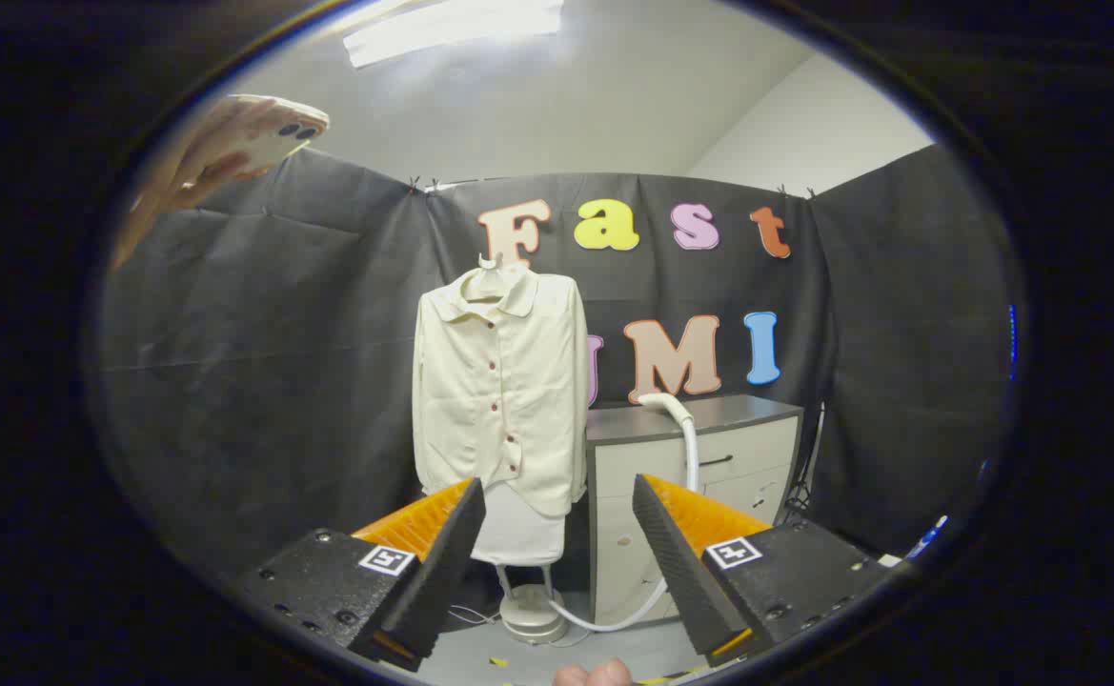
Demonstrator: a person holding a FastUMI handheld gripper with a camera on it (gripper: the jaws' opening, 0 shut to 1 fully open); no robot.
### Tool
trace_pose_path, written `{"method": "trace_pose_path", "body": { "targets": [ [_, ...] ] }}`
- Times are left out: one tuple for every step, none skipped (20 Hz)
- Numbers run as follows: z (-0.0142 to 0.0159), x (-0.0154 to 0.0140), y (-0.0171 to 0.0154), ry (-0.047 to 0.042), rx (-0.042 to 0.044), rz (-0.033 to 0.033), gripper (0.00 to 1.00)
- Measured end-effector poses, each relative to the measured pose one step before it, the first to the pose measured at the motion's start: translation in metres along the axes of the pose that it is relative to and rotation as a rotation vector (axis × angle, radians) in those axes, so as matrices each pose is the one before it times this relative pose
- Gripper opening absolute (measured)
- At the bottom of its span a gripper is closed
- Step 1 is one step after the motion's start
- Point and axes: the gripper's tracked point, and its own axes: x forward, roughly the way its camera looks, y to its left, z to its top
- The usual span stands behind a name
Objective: Iron the clothes twice with a garment steamer, once on the left side and once on the right side.
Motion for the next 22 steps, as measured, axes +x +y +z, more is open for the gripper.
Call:
{"method": "trace_pose_path", "body": {
  "targets": [
    [-0.00213,0.0012,-0.00074,0.00813,-0.00382,-0.00207,0.95],
    [-0.00122,0.00244,0.00103,0.00881,-0.00733,-0.0003,0.95],
    [-0.00213,0.00172,0.0005,0.00835,-0.0099,-0.00092,0.95],
    [-0.0012,0.00144,-0.00124,0.00663,-0.00854,-0.00312,0.96],
    [-0.00195,0.00122,-0.00065,0.00421,-0.00276,-0.00571,0.96],
    [-0.00099,0.0008,-0.00059,0.00275,0.00164,-0.00414,0.96],
    [0.00148,0.00001,-0.00093,-0.00251,0.00639,-0.0059,0.96],
    [0.00077,-0.0004,0.00012,-0.0016,0.0077,-0.00305,0.96],
    [0.00013,-0.00039,-0.00133,-0.00035,0.00707,-0.00292,0.96],
    [0.00126,0.00058,-0.00111,-0.00248,0.002,-0.00389,0.96],
    [0.0013,0.00166,-0.00334,-0.00222,-0.00069,-0.00668,0.96],
    [0.00162,-0.00008,-0.00187,-0.00111,0.00235,-0.00375,0.96],
    [-0.00083,0.00055,0.00127,0.00034,0.00589,-0.00128,0.96],
    [0.00035,0.00033,-0.0004,0.00131,0.00572,-0.00154,0.96],
    [-0.00013,0.0,-0.00144,0.00135,0.00644,-0.0028,0.95],
    [0.00019,0.00107,-0.00101,0.00179,0.00784,-0.00074,0.96],
    [-0.00086,0.00164,0.00019,0.00217,0.00647,0.00038,0.96],
    [-0.00085,0.00061,0.0008,0.0053,0.00408,0.00102,0.95],
    [-0.00102,0.00166,-0.00026,0.00422,0.00118,0.00035,0.95],
    [-0.00004,0.00139,0.00061,-0.00026,0.00083,0.00059,0.96],
    [0.00005,0.00194,0.00131,-0.00239,0.0005,0.00071,0.96],
    [-0.00003,0.00164,0.00075,0.00102,0.0003,0.00192,0.96]
  ]
}}
